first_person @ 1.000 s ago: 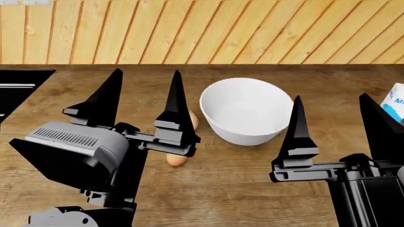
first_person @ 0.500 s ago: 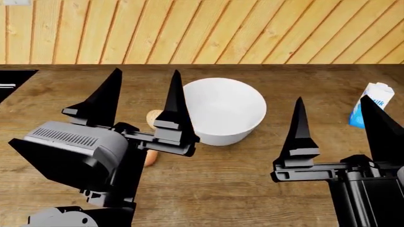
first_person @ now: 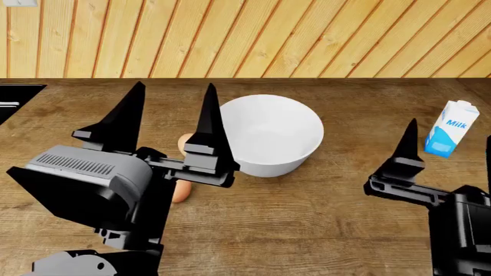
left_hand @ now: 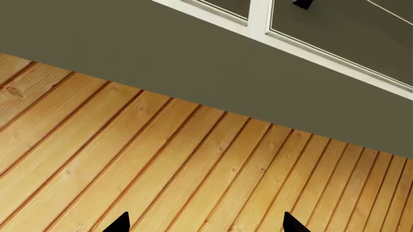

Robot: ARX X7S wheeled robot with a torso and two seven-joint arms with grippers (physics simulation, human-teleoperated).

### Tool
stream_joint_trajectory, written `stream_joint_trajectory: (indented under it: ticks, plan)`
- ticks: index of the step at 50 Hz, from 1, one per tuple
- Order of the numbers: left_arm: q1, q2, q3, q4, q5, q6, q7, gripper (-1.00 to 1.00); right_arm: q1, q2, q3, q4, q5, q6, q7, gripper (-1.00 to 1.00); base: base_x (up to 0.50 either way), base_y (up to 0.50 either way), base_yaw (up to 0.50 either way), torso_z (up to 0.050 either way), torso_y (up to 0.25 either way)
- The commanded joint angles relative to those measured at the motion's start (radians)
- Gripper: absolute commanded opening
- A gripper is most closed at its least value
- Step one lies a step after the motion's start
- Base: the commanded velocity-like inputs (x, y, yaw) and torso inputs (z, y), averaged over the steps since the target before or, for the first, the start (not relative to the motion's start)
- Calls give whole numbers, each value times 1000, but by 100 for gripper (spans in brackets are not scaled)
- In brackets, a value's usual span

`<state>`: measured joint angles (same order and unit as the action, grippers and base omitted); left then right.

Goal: Place the eggs and milk next to the bowl.

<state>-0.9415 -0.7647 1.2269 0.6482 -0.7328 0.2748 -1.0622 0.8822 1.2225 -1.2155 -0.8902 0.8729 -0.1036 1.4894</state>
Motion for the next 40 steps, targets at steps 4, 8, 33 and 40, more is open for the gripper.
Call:
stream_joint_trajectory:
  ticks: [4, 8, 33, 40]
  plan:
    - [5, -1, -4, -4, -3, 3, 7, 100, -49, 21, 79, 73, 97, -59, 56, 100, 0, 0, 0, 0, 0]
    - [6, 0, -6, -8, -3, 4, 9, 100, -49, 12, 86, 114, 128, -71, 25, 100, 0, 0, 0, 0, 0]
    - [14, 9, -8, -33, -8, 2, 26, 100, 51, 18, 122, 241, 331, 77, -24, 100, 0, 0, 0, 0, 0]
    - [16, 11, -11, -41, -13, 5, 31, 100, 53, 13, 134, 298, 351, 64, -48, 100, 0, 0, 0, 0, 0]
